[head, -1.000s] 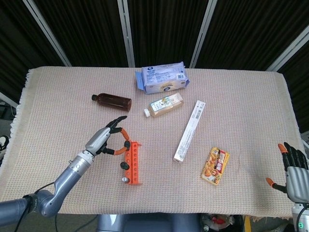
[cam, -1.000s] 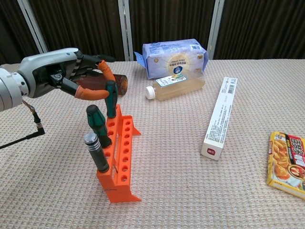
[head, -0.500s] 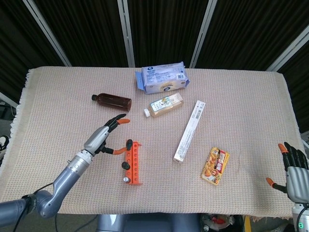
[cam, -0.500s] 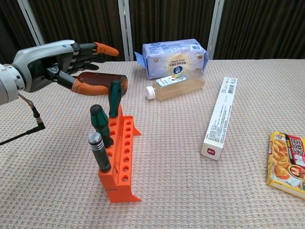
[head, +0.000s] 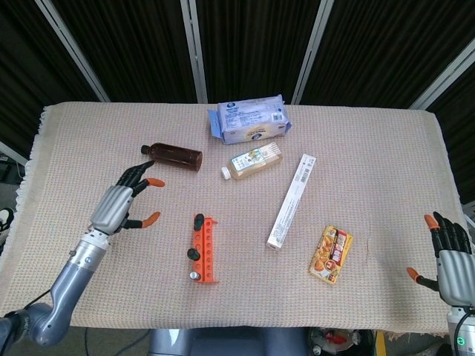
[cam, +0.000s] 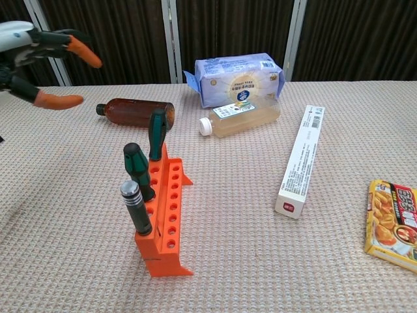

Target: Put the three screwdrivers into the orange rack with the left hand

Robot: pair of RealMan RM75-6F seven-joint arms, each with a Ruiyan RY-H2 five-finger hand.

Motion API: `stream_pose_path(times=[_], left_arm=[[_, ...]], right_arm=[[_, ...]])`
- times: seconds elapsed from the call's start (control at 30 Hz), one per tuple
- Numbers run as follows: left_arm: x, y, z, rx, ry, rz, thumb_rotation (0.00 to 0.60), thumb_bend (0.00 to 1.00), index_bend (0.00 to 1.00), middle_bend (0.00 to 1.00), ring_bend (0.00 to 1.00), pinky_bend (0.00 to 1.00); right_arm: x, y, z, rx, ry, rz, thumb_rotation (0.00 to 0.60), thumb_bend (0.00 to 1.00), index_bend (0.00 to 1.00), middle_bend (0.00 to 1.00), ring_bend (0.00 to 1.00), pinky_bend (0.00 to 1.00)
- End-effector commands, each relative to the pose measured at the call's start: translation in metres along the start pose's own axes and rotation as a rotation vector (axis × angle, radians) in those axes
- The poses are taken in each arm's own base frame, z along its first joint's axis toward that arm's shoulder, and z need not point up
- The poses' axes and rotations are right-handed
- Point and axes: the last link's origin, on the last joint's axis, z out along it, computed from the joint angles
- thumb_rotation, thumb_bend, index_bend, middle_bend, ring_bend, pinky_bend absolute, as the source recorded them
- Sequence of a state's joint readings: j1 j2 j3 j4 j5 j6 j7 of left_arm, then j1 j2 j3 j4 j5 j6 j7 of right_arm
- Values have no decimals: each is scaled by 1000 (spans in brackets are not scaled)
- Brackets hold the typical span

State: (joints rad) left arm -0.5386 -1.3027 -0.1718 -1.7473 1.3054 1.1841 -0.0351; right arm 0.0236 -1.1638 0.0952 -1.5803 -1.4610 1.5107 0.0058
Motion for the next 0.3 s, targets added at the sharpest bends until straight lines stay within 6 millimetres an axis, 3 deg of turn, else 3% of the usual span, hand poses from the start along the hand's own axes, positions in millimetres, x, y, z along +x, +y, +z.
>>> stream_pose_path(times=[0.03,0.3], left_arm=[[26,-30,-50,171,96,237,600,295,304,2,0,0],[27,-45,-110,246,197,301,600,297,308,9,0,0]], right_arm=[[1,-3,2,10,3,-3,600,0,0,0,0,0],[2,-15,5,54,9,-6,600,0,0,0,0,0]])
